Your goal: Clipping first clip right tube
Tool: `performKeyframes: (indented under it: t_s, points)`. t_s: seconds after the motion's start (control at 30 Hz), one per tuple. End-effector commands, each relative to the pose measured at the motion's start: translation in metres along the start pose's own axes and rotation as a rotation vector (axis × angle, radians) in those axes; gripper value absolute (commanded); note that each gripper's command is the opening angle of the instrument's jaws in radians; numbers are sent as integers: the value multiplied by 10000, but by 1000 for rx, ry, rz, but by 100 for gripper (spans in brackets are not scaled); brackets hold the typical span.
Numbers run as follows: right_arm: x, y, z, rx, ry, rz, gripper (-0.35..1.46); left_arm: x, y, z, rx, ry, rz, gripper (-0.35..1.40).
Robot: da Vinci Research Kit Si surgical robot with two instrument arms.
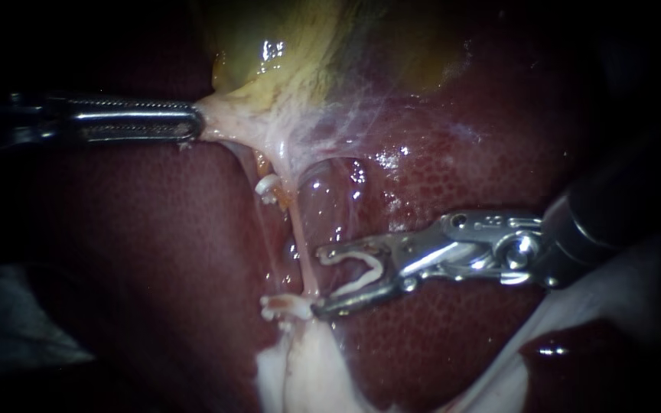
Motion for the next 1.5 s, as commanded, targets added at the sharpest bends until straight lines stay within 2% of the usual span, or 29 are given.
performKeyframes:
  t_s: [0.03,0.13,0.37,0.63,1.1,1.5]
  points:
    - [-1,1,3,3,-2,2,50,0,0,0,0,1,0,-35]
    - [-3,6,13,7,13,16,50,0,0,0,0,1,0,-35]
    - [1,9,27,29,86,66,50,1,1,0,1,1,0,-35]
    - [4,7,31,60,122,80,50,1,1,0,1,1,0,-35]
    - [15,-16,34,165,125,71,50,1,1,0,1,1,-1,-35]
    - [26,-31,35,180,134,72,50,1,1,0,1,1,-1,-35]
